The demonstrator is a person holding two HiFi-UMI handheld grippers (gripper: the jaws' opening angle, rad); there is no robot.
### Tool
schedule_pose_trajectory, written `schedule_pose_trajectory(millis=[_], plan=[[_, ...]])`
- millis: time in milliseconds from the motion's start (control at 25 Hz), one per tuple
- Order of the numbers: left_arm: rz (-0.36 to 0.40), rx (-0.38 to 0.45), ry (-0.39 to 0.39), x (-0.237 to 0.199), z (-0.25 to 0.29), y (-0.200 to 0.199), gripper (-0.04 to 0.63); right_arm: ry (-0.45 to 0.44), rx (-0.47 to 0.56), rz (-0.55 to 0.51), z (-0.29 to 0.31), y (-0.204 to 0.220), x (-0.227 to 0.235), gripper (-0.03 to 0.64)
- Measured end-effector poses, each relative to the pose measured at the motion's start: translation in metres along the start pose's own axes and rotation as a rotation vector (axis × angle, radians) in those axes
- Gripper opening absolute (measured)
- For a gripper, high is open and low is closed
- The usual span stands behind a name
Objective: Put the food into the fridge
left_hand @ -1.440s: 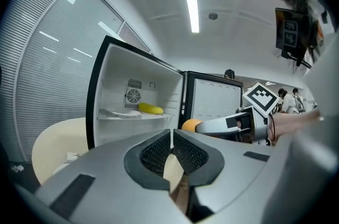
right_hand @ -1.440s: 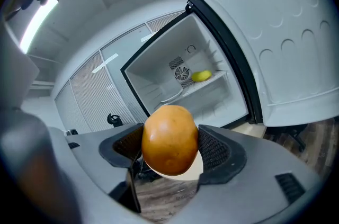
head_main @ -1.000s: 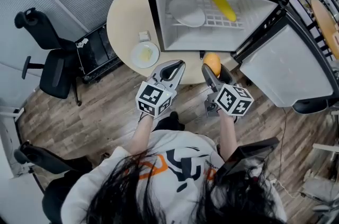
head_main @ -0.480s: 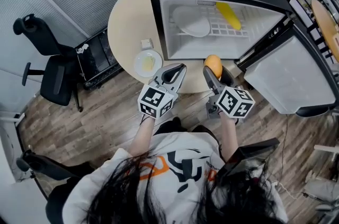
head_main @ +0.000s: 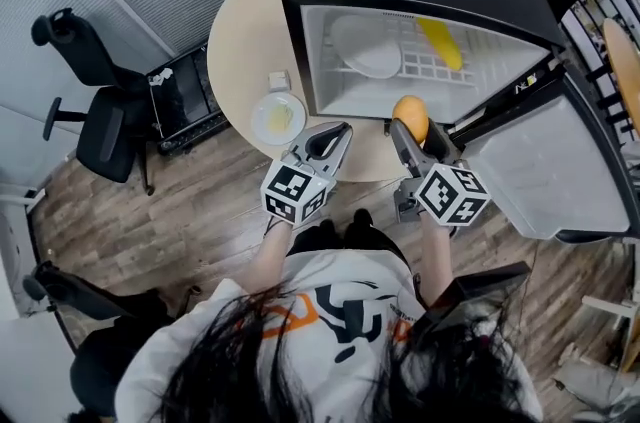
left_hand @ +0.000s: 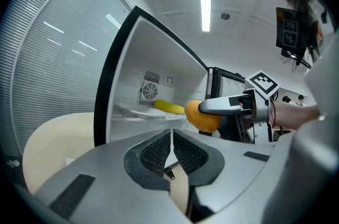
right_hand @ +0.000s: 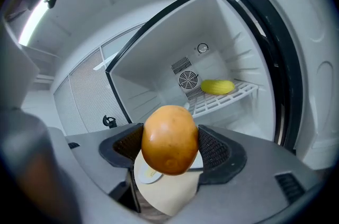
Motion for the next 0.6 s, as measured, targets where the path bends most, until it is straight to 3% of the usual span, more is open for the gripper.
schedule_pose_trajectory(millis=[600], plan=[[-0.006,0.001,-0.143,-0.006,0.030,-0.010,0.025,-0.149,-0.033,-0.104,0.061,-0.064,0.026,0.333]])
Point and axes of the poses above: the fingertips, and each gripper's own axes: z forward along the fingers, x to its right, y out of its underside, the point moved 3 cm from there along -z, backward along the fingers, and after that the axes turned 12 degrees about -y, right-handed, at the moved point
